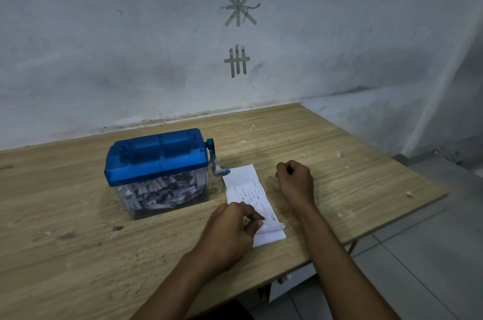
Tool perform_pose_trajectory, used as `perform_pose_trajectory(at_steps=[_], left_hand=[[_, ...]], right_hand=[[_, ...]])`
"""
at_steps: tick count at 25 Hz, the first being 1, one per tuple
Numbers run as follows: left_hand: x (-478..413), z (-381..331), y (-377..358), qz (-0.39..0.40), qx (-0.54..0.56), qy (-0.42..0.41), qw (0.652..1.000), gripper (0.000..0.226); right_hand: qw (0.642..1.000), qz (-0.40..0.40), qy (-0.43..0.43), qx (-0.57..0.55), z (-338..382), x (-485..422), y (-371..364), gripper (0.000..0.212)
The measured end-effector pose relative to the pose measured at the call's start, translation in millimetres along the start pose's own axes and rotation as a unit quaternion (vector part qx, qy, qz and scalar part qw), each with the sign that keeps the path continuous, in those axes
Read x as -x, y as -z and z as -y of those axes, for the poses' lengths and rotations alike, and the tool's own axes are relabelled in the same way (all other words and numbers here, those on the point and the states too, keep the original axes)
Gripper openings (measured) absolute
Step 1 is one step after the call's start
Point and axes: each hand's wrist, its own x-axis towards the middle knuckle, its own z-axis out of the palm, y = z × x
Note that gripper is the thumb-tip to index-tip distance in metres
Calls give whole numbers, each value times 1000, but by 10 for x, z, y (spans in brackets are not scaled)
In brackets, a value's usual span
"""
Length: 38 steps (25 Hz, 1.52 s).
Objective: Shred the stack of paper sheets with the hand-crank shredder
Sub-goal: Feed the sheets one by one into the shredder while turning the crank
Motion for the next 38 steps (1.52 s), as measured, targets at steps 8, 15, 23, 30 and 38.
perform_pose_trajectory(at_steps=[8, 15, 23, 30, 38], left_hand=[[-77, -132, 104, 43, 143, 107, 983, 19], [-134, -189, 148, 16, 220, 131, 967, 21], [-145, -219, 299, 35, 112, 29, 993, 21], [-174, -123, 294, 70, 82, 38, 993, 29], [-226, -11, 234, 34, 110, 62, 991, 26]], right_hand=[[1000, 2, 2, 9, 9, -13, -5, 35], [1000, 10, -6, -4, -6, -10, 5, 34], [1000, 7, -5, -12, -14, 3, 15, 34], [991, 99, 18, -83, 35, 49, 142, 23], [937, 307, 97, 137, -53, 318, 426, 61]])
